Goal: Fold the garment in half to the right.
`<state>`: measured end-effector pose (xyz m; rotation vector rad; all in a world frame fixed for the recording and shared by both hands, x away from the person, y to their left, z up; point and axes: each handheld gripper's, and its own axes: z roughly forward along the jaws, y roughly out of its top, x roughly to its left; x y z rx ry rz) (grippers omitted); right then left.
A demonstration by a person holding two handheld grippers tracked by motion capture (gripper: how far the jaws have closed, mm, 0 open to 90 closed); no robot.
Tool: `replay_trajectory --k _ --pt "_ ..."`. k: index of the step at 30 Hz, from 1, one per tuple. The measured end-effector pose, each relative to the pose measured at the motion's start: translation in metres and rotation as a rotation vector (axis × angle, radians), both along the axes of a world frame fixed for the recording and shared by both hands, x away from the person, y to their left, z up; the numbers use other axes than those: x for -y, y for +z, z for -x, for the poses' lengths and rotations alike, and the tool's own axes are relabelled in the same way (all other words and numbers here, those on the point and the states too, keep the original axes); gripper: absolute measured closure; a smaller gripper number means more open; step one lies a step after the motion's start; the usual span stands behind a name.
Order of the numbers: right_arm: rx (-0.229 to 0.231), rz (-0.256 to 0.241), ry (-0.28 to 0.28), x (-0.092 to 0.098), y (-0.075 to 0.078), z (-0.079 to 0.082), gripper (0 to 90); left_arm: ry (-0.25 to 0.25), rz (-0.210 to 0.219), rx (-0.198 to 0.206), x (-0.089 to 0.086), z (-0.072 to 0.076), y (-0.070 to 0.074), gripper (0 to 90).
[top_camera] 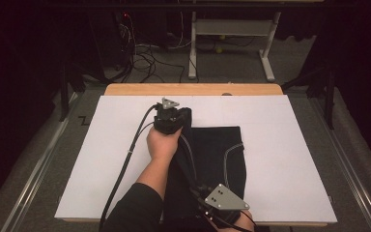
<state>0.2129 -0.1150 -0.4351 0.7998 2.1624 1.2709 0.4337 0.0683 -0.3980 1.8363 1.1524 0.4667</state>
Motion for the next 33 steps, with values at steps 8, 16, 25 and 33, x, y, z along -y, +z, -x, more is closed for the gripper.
replay_trajectory --k 8,16,25,33 --pt "-0.007 0.012 -0.018 0.012 -0.006 0.003 73.9 -0.018 -0.006 -0.005 0.017 0.000 -0.002 74.1" --pt "-0.013 0.008 -0.039 0.023 -0.010 0.006 73.8 -0.028 -0.008 -0.019 0.030 -0.001 -0.005 74.1" --pt "-0.034 0.006 -0.048 0.028 -0.013 0.007 73.6 -0.040 -0.009 -0.032 0.040 -0.002 -0.009 74.0" --pt "-0.044 0.006 -0.062 0.037 -0.014 0.010 73.4 -0.056 -0.007 -0.034 0.053 -0.001 -0.010 74.0"
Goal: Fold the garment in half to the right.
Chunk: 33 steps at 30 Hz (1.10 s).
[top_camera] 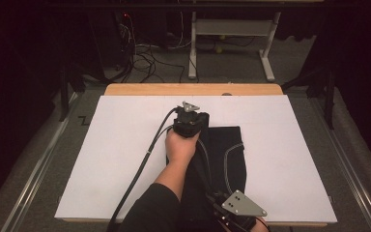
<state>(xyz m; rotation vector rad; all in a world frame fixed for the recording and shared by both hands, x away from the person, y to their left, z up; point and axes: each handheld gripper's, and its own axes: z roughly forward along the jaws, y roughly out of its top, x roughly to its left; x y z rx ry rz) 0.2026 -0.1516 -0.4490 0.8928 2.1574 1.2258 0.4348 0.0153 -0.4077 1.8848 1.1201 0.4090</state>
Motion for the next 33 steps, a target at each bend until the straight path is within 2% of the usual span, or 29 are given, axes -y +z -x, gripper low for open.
replay_trajectory --k 2,8,17,21,26,28,33 --pt "0.000 -0.004 -0.010 0.004 0.000 0.001 73.4 -0.003 0.010 -0.001 0.004 0.000 0.001 74.0" --pt "-0.001 -0.006 -0.036 0.015 0.001 0.004 73.4 -0.020 -0.003 0.007 0.020 0.000 0.005 74.0" --pt "-0.021 0.003 -0.070 0.031 -0.002 0.005 73.1 -0.022 -0.036 -0.014 0.043 -0.002 -0.009 73.8" --pt "-0.041 0.012 -0.082 0.038 -0.005 0.005 72.2 -0.027 -0.029 -0.026 0.049 -0.003 -0.016 72.7" --pt "-0.065 0.013 -0.086 0.042 -0.010 0.004 71.2 -0.048 -0.028 -0.022 0.054 -0.003 -0.021 70.8" --pt "-0.074 0.014 -0.088 0.042 -0.011 0.004 70.1 -0.054 -0.023 -0.027 0.055 -0.003 -0.022 68.2" --pt "-0.086 0.013 -0.090 0.043 -0.013 0.003 64.5 -0.057 -0.022 -0.007 0.055 -0.001 -0.021 58.0"
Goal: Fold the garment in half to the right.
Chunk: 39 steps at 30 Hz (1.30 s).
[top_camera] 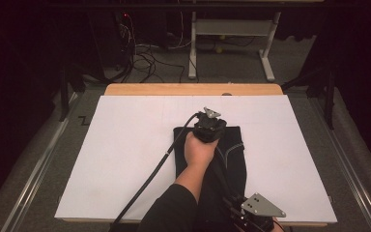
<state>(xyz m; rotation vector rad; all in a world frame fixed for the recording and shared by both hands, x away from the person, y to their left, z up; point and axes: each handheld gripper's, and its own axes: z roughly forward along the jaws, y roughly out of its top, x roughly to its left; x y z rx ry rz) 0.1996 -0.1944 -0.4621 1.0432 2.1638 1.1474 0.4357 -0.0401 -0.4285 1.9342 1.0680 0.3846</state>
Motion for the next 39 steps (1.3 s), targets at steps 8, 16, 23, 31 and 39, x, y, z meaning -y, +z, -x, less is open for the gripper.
replay_trajectory --k 8,16,23,31,39 --pt "-0.007 -0.016 -0.002 0.000 0.000 -0.001 46.6 -0.008 0.034 0.029 -0.002 0.002 0.004 37.1" --pt "-0.013 -0.061 -0.001 0.002 0.001 -0.002 27.5 -0.031 0.078 0.060 -0.001 0.005 0.007 21.6" --pt "-0.003 -0.097 -0.008 0.004 0.006 -0.004 14.2 -0.046 0.131 0.087 -0.019 0.007 0.013 5.3" --pt "0.002 -0.103 -0.032 0.004 0.014 -0.007 0.0 -0.027 0.157 0.102 -0.050 0.015 0.012 0.0" --pt "0.011 -0.103 -0.012 0.005 0.026 -0.018 4.9 0.012 0.146 0.105 -0.102 0.026 0.006 0.0"
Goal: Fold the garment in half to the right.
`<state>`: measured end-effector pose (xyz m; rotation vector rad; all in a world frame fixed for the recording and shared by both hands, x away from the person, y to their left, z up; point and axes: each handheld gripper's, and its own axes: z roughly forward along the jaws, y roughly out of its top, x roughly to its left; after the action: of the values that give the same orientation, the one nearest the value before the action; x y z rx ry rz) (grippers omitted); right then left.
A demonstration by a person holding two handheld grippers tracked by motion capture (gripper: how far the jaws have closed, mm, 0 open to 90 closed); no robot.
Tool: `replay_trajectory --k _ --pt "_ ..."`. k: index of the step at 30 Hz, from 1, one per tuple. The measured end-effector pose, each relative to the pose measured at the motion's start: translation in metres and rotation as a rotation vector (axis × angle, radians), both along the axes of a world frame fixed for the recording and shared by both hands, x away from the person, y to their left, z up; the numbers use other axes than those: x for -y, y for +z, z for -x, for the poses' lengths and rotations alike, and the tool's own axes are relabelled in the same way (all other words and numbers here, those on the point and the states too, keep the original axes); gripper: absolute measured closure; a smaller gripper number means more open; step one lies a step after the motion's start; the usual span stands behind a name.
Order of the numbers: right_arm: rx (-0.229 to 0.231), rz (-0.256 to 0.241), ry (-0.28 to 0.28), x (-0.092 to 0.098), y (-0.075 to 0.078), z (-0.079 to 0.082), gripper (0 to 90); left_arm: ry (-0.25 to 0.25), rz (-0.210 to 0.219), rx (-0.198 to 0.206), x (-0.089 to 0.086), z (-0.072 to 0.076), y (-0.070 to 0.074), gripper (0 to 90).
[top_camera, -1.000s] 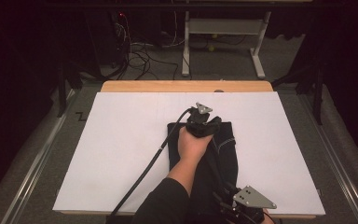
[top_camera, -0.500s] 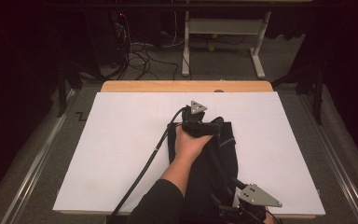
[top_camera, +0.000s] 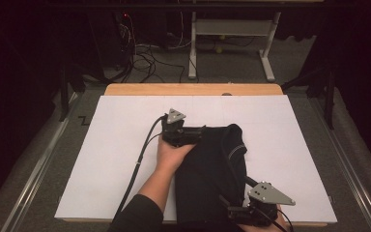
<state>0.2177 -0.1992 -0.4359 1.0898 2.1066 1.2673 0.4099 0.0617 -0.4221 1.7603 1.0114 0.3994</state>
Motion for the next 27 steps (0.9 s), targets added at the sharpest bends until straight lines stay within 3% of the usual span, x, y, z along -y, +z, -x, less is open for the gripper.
replay_trajectory --k 4,11,14,16,21,27 --pt "0.015 0.018 0.024 -0.005 0.006 -0.011 17.7 0.014 -0.018 0.015 -0.028 0.011 -0.003 0.0" --pt "0.025 0.057 0.091 -0.020 0.018 -0.040 52.3 0.051 -0.015 0.030 -0.076 0.034 -0.014 0.0" --pt "0.017 0.099 0.090 -0.030 0.020 -0.055 72.5 0.068 -0.014 0.029 -0.093 0.042 -0.018 0.0" --pt "-0.011 0.133 0.062 -0.036 0.019 -0.066 88.8 0.077 -0.008 0.031 -0.105 0.049 -0.020 0.0" --pt "-0.093 0.240 -0.003 -0.044 0.009 -0.085 90.0 0.097 0.001 0.029 -0.132 0.064 -0.028 0.0" --pt "-0.129 0.259 -0.064 -0.024 -0.003 -0.090 90.0 0.112 -0.001 0.022 -0.155 0.078 -0.035 0.0"
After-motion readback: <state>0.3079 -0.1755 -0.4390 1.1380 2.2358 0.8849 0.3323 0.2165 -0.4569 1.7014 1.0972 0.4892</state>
